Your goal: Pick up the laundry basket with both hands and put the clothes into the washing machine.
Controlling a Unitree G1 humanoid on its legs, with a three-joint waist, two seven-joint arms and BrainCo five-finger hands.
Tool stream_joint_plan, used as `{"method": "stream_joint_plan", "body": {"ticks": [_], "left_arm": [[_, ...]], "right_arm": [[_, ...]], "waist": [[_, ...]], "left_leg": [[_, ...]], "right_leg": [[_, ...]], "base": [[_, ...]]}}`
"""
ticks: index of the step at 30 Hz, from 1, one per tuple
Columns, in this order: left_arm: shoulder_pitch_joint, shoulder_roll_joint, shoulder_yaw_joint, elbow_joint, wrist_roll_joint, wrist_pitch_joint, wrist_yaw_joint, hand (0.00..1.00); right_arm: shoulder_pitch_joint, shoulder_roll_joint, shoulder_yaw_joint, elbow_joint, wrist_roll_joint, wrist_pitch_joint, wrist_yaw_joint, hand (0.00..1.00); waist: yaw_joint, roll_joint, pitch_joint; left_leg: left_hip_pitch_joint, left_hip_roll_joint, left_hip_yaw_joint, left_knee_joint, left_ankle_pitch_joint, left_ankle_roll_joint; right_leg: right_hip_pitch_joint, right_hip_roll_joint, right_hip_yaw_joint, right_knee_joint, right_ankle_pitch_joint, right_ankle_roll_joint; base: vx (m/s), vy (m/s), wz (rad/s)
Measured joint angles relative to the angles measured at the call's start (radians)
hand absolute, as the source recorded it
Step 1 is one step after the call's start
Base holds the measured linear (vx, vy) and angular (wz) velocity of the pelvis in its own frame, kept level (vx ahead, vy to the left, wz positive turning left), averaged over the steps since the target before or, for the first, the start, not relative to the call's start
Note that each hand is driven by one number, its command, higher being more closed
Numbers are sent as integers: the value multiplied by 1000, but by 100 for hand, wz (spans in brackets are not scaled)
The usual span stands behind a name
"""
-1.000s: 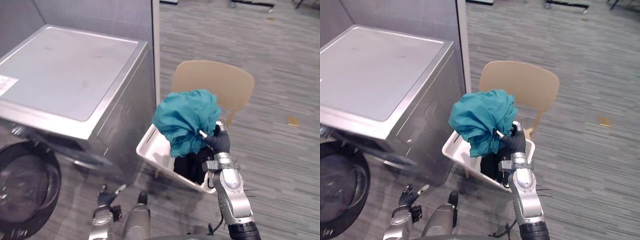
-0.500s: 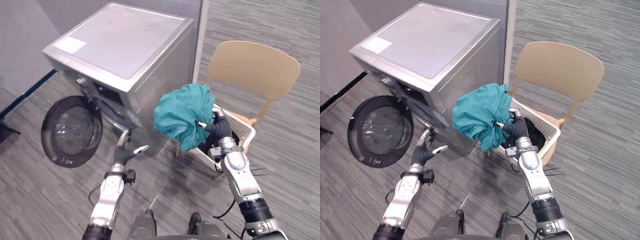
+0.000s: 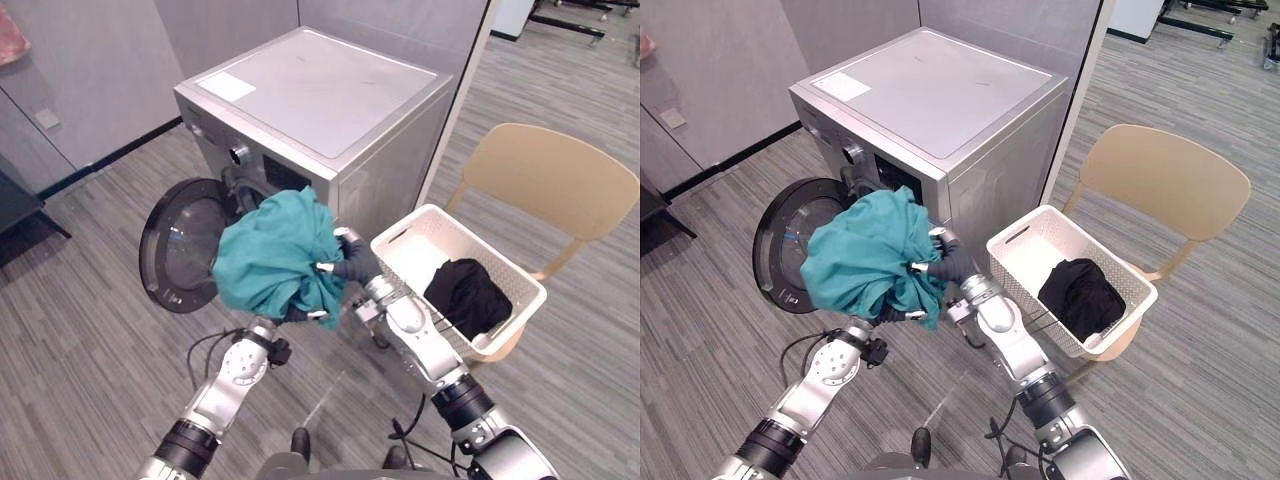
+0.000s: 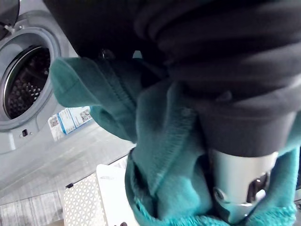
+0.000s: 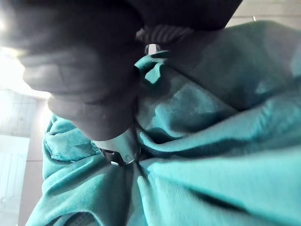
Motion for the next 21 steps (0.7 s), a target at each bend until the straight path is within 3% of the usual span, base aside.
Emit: {"method": "stream_joint_plan", "body": {"ticks": [3,11,12,21], "left_arm": [[2,-22,1,16,0,6,42,100],[50,-71,15,61,-14,6,41,100],[63,-84,18,62,-17,9,36,100],[112,-140,120,83,-50,11,33,100]], "right_arm": [[39,15,11,18,91,-12,1,100],[106,12,18,39,101,-26,6,100],[120,12,12,39,92,-26,6,0],[233,35,-124,40,-1,-18,-21,0]], "waist": [[9,-1,-10],[2,-5,-14],[1,-6,-14],[-10,-29,-33]], "left_leg": [[2,16,-8,-15,8,-4],[8,37,-9,-21,13,-14],[16,37,-9,-22,13,-14],[38,30,-5,-38,17,-19]], "right_leg": [[1,11,-3,2,-3,-5],[-9,26,-1,41,-31,-19],[-11,22,-1,60,-42,-18],[-63,-1,22,190,-118,-15]], "base": [[-34,-40,5],[-2,-38,-2],[59,-19,2],[56,-27,-1]]}}
